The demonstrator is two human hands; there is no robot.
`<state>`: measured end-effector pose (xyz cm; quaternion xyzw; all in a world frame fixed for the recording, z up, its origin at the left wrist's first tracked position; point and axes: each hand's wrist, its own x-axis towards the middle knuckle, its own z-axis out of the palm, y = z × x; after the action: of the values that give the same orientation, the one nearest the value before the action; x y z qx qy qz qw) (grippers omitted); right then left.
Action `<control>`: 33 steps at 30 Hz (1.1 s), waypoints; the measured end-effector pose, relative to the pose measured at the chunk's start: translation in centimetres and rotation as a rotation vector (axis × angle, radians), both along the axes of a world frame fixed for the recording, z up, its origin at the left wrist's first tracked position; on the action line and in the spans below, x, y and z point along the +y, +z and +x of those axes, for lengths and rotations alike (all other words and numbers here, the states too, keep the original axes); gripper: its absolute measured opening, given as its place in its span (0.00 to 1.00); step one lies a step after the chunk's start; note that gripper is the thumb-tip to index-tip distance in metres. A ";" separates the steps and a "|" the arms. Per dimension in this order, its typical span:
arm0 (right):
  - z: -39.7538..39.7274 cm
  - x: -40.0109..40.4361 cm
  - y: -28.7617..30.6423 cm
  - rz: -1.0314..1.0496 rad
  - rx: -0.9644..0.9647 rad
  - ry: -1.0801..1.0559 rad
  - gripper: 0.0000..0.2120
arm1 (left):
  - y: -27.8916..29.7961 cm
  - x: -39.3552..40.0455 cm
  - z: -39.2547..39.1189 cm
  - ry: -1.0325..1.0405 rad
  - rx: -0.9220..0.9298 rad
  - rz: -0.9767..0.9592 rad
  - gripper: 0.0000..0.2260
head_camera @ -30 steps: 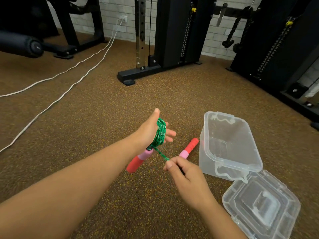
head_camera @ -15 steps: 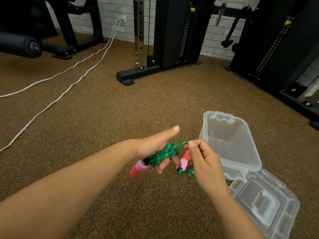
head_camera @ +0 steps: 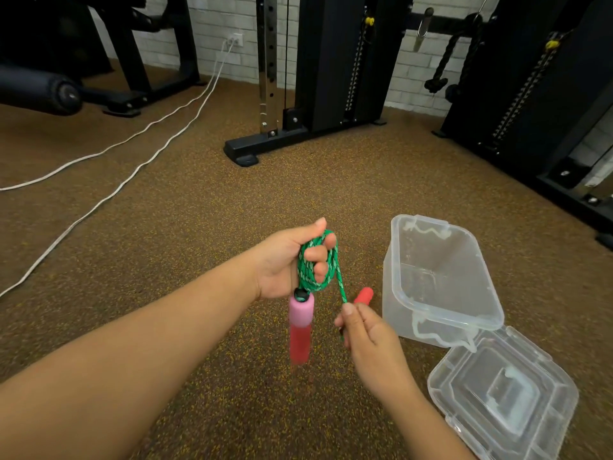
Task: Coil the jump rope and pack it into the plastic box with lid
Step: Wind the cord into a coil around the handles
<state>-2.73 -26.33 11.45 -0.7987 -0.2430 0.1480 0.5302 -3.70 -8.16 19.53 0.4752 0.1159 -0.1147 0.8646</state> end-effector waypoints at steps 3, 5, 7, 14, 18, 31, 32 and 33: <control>-0.4 0.1 -0.3 -0.091 -0.076 0.052 0.13 | -0.4 0.3 0.5 0.174 0.012 -0.006 0.15; -0.7 0.2 -0.1 -0.114 -0.109 0.088 0.12 | -0.8 0.2 0.9 0.241 0.002 0.020 0.16; -1.0 0.3 0.3 -0.119 -0.120 0.120 0.11 | -1.0 -0.1 1.3 0.269 -0.019 0.100 0.16; -0.3 0.1 3.1 0.069 -0.025 0.110 0.10 | -2.1 -0.9 0.4 -0.005 -0.068 0.772 0.17; 0.9 -0.3 4.2 0.126 -0.005 0.044 0.12 | -1.8 -1.1 -0.6 -0.182 -0.055 0.994 0.25; 1.2 0.2 3.0 0.207 0.145 -0.058 0.16 | -0.7 -0.8 -1.2 -0.408 -0.023 0.628 0.18; 1.2 0.2 3.0 0.220 0.147 -0.054 0.16 | -0.6 -1.0 -1.2 -0.397 -0.027 0.573 0.17; 1.2 0.1 3.2 0.232 0.151 -0.050 0.16 | -0.6 -1.3 -1.2 -0.379 -0.025 0.503 0.17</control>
<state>-1.50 -26.20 14.63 -0.7243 -0.1978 0.1654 0.6394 -4.88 -9.44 18.93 0.6886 0.0393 -0.2359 0.6846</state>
